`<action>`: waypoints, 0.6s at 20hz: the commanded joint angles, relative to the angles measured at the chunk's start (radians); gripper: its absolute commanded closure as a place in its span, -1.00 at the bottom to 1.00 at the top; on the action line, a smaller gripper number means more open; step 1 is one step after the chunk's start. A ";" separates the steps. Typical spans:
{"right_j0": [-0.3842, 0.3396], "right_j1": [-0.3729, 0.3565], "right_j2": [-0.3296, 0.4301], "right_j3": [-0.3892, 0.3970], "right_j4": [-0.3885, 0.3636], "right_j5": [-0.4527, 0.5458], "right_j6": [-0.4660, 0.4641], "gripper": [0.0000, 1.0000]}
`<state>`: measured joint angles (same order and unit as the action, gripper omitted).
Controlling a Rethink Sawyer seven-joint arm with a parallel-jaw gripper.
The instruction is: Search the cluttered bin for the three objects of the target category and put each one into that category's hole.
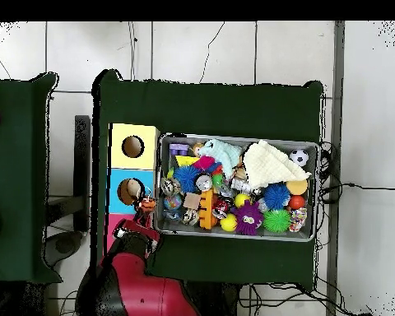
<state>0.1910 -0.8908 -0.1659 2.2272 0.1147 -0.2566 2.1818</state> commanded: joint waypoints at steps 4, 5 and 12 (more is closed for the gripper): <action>0.072 0.063 0.066 0.035 0.044 -0.062 0.226 1.00; 0.072 0.065 0.068 0.033 0.041 -0.062 0.227 1.00; 0.070 0.043 0.080 0.041 0.039 -0.039 0.231 1.00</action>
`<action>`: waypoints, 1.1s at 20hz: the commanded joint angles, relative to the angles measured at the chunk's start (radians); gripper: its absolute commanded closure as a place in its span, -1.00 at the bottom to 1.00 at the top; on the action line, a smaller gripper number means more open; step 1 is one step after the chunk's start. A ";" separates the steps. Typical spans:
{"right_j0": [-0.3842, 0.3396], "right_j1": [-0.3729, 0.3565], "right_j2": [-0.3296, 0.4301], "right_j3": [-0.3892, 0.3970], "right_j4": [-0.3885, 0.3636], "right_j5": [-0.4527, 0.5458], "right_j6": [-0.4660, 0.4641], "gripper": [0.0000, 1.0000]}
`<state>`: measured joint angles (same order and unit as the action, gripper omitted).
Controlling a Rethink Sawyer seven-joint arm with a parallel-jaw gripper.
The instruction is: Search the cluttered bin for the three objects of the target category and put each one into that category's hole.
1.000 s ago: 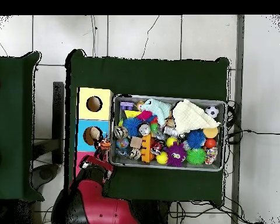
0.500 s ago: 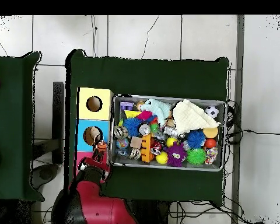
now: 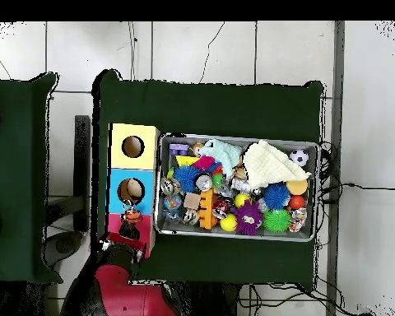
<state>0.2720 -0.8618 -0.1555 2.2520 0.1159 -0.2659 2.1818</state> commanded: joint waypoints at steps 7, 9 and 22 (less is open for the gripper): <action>-0.105 0.082 0.124 -0.003 -0.052 -0.088 0.213 1.00; -0.128 0.096 0.134 -0.009 -0.070 -0.098 0.205 1.00; -0.091 0.084 0.129 0.006 -0.038 -0.066 0.179 1.00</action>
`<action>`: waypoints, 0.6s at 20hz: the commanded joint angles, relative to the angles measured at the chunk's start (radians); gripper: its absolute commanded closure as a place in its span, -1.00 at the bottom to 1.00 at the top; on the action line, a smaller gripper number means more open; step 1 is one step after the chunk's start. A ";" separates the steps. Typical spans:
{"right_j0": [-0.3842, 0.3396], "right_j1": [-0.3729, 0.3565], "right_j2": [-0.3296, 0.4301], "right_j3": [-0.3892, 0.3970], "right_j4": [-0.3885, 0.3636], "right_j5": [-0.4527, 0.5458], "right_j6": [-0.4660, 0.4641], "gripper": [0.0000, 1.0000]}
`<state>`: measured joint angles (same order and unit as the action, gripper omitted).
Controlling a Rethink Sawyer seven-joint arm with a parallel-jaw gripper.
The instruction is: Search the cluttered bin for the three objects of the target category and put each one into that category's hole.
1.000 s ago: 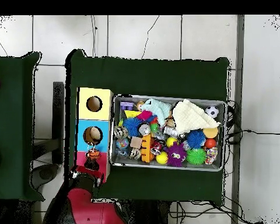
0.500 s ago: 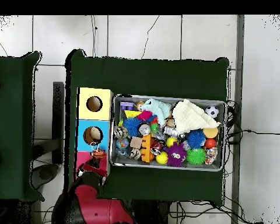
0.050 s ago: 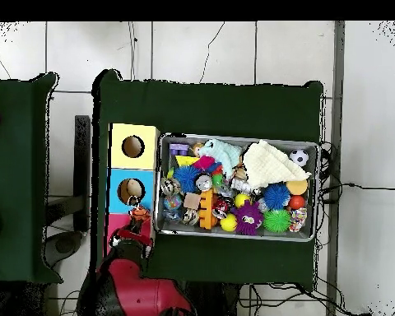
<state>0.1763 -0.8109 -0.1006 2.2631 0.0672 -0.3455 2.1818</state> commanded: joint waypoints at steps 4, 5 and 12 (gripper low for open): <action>0.026 0.004 0.059 0.000 0.028 0.044 0.171 1.00; 0.026 -0.001 0.056 -0.003 0.026 0.053 0.164 1.00; 0.023 -0.034 0.056 -0.008 0.008 0.110 0.128 1.00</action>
<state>0.2003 -0.8328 -0.0990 2.2633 0.0672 -0.3409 2.1818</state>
